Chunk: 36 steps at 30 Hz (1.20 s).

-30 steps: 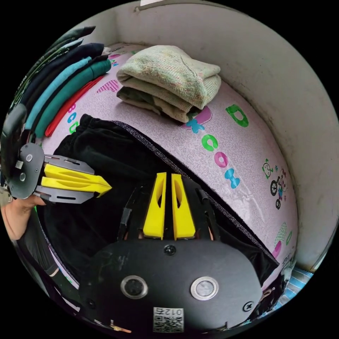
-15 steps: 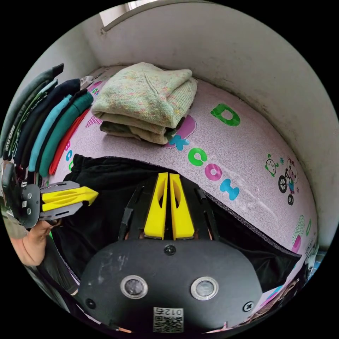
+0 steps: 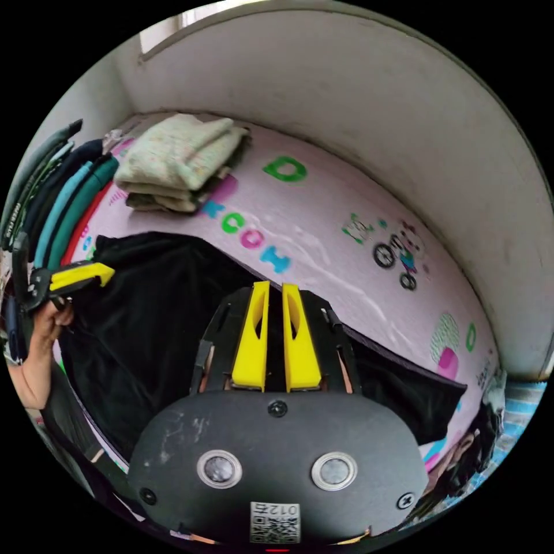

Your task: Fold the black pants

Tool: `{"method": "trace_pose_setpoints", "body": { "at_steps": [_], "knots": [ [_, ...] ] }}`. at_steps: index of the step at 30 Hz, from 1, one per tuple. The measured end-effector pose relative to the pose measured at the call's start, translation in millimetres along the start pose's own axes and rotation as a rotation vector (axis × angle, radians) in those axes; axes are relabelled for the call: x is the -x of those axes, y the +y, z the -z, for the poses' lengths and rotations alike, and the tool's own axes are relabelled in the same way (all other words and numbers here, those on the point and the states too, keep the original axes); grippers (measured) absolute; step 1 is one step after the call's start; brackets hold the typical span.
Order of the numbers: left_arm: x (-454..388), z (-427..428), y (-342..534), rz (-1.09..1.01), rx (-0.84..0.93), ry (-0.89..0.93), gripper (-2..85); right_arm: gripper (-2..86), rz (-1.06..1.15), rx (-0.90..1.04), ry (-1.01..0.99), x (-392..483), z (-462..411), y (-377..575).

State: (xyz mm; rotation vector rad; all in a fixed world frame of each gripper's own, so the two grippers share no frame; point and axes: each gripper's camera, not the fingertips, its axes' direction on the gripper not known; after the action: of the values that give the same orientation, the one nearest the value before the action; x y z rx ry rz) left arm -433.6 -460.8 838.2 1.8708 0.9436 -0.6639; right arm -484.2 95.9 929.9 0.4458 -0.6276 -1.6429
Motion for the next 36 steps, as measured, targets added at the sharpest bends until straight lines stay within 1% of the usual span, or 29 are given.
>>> {"method": "trace_pose_setpoints", "body": {
  "at_steps": [2,5,10,14,15,17,20,24,28,31,33,35,36],
  "knots": [
    [-5.1,-3.0,0.0,-0.028,0.016,0.0,0.9,5.0,-0.06,0.063,0.061,-36.4,-3.0,28.5],
    [-7.8,-11.1,0.8,-0.041,0.05,-0.023,0.9,5.3,-0.105,0.105,0.132,-64.6,-8.3,53.5],
    [-3.3,-15.2,2.1,-0.036,0.061,-0.018,0.9,5.7,-0.037,0.137,0.213,-68.8,-22.6,62.2],
    [-0.2,-16.2,3.1,-0.036,0.06,-0.014,0.8,4.7,0.005,0.142,0.25,-66.5,-34.6,59.7],
    [0.7,-16.3,3.3,-0.036,0.059,-0.014,0.8,4.3,0.002,0.134,0.253,-67.2,-34.5,59.3],
    [1.9,-16.1,3.3,-0.036,0.059,-0.013,0.8,0.3,-0.016,0.122,0.253,-72.9,-32.9,57.6],
    [3.6,-14.3,3.2,-0.037,0.053,-0.016,0.7,-0.7,-0.048,0.069,0.281,-82.8,-25.2,53.0],
    [6.8,-14.5,3.1,-0.041,0.056,-0.015,0.7,-0.9,-0.076,0.13,0.232,-102.1,-36.0,43.7],
    [12.4,-14.2,4.4,-0.028,0.05,0.002,0.7,-1.0,-0.204,0.123,0.138,-133.8,-31.1,47.4],
    [13.8,-10.2,5.6,-0.033,0.034,0.0,0.7,-1.0,-0.306,0.045,0.055,-165.5,-7.8,68.1],
    [15.0,-5.0,6.5,-0.026,0.003,-0.02,0.8,-0.9,-0.404,-0.011,0.051,-196.6,11.1,91.9],
    [15.2,0.6,7.0,-0.026,-0.029,-0.035,0.9,-0.8,-0.59,-0.054,0.067,-248.7,32.5,135.8],
    [14.6,3.0,6.9,-0.024,-0.043,-0.031,0.9,-0.8,-0.633,-0.063,0.066,-260.9,36.7,147.8]
  ]
}}
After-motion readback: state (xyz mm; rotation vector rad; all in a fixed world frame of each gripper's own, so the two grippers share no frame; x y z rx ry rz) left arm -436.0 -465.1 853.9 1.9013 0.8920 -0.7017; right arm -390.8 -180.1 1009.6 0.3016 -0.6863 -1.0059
